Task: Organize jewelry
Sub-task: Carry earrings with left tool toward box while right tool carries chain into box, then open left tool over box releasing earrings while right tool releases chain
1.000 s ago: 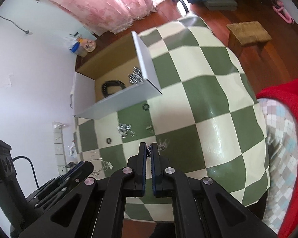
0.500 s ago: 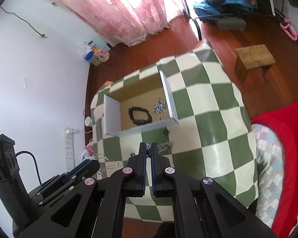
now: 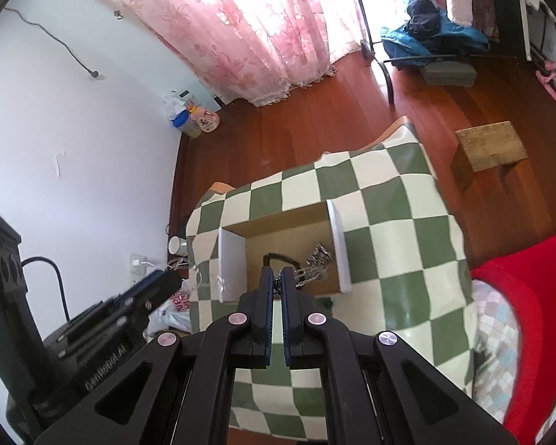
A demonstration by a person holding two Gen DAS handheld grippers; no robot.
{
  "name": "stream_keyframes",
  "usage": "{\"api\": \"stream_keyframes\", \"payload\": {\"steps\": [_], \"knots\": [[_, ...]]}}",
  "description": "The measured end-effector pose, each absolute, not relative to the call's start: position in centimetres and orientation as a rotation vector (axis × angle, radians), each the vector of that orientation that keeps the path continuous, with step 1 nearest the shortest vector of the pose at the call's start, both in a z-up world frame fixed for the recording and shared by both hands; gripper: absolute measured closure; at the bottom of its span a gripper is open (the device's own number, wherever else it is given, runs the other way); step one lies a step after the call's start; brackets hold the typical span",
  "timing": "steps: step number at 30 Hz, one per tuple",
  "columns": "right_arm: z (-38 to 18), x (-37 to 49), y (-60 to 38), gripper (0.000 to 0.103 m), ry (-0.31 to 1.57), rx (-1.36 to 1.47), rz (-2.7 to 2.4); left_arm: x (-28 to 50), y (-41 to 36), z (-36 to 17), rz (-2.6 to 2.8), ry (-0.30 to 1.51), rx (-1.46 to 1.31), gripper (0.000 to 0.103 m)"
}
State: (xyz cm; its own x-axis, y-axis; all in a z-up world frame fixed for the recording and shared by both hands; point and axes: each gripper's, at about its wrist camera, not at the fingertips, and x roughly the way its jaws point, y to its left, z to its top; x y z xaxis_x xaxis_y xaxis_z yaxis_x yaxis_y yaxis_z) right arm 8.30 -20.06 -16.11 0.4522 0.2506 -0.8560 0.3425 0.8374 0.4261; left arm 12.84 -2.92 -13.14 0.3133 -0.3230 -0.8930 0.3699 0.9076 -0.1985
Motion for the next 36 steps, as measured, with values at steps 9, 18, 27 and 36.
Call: {"api": "stream_keyframes", "payload": {"steps": [9, 18, 27, 36], "knots": [[-22.0, 11.9, -20.1, 0.099, 1.213, 0.616, -0.054, 19.5, -2.5, -18.4, -0.447, 1.270, 0.024, 0.092], [-29.0, 13.3, -19.9, 0.099, 1.344, 0.665, -0.072, 21.6, -2.8, -23.8, -0.423, 1.389, 0.072, 0.089], [-30.8, 13.4, -19.1, 0.088, 1.445, 0.684, -0.050, 22.0, -2.6, -23.7, -0.387, 1.379, 0.052, 0.068], [-29.2, 12.8, -19.0, 0.016, 1.441, 0.630, -0.079, 21.9, -3.2, -22.6, -0.333, 1.317, 0.131, 0.004]]}}
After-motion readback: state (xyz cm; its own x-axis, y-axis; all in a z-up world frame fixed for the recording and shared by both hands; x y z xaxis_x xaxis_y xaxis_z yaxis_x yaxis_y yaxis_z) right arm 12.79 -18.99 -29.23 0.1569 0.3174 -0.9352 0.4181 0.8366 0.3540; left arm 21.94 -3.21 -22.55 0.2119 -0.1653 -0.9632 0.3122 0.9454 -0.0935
